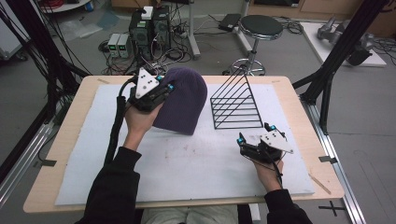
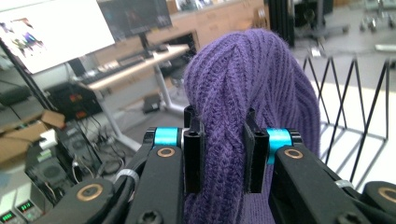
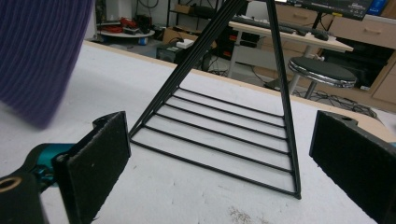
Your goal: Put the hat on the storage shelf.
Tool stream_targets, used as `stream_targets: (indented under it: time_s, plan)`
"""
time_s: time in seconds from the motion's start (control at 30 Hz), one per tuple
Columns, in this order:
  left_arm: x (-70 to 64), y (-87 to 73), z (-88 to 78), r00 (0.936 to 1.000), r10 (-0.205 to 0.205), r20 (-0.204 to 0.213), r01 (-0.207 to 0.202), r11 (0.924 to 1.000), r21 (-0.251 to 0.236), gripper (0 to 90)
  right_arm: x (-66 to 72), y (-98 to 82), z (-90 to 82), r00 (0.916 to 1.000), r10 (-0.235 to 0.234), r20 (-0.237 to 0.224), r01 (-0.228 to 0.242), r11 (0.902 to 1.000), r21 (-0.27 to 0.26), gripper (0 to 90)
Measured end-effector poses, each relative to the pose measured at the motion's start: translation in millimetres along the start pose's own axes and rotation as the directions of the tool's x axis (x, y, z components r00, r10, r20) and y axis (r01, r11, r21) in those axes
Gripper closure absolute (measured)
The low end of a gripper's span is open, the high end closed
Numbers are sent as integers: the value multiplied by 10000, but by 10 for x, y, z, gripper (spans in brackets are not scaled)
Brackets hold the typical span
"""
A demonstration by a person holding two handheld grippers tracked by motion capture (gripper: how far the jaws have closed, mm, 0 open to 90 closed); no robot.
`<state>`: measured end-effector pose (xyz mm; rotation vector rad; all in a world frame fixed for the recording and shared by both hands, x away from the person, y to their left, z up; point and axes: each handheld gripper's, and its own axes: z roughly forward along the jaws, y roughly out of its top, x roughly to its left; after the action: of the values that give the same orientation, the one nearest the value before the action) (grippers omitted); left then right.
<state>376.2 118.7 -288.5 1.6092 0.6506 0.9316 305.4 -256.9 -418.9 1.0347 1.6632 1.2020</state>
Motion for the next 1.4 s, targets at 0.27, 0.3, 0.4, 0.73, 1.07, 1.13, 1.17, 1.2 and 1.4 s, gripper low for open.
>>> stream_targets:
  time_s: [0.27, 0.3, 0.4, 0.73, 1.07, 1.13, 1.17, 1.2, 1.4]
  plan:
    - [-13, 125, -216, 9978, 20, -670, -116, 9897, -1429, 749, 27, 114, -17, 9963, 829, -222, -845, 9931, -813, 43]
    - [-13, 125, -216, 9978, 20, -670, -116, 9897, -1429, 748, 43, 136, -21, 9957, 876, -301, -900, 9916, -924, 43]
    - [-10, 193, -278, 9974, -55, -721, -74, 9843, -1764, 746, 80, 184, -16, 9932, 977, -641, -1044, 9882, -1124, 42]
    - [-111, 352, -399, 9964, -48, -849, -165, 9686, -2480, 747, 152, 480, -12, 9422, 2007, -2682, -2613, 9413, -2136, 40]
    - [-141, 479, -479, 9969, -47, -784, -183, 9570, -2894, 744, 356, 796, 275, 9003, 1667, -4021, -2654, 9424, -2036, 41]
    - [-141, 483, -485, 9963, -15, -863, -241, 9553, -2947, 745, 366, 860, 357, 8860, 1842, -4255, -2848, 9403, -1861, 41]
    - [-141, 488, -489, 9959, 0, -902, -271, 9537, -2994, 745, 369, 884, 387, 8783, 1948, -4367, -2969, 9380, -1787, 41]
    - [-135, 496, -494, 9953, -29, -971, -269, 9523, -3041, 745, 376, 903, 414, 8707, 2042, -4475, -3090, 9349, -1746, 41]
    - [-115, 509, -512, 9949, -125, -1000, -190, 9513, -3078, 745, 496, 1006, 536, 8367, 1882, -5143, -3088, 9377, -1593, 41]
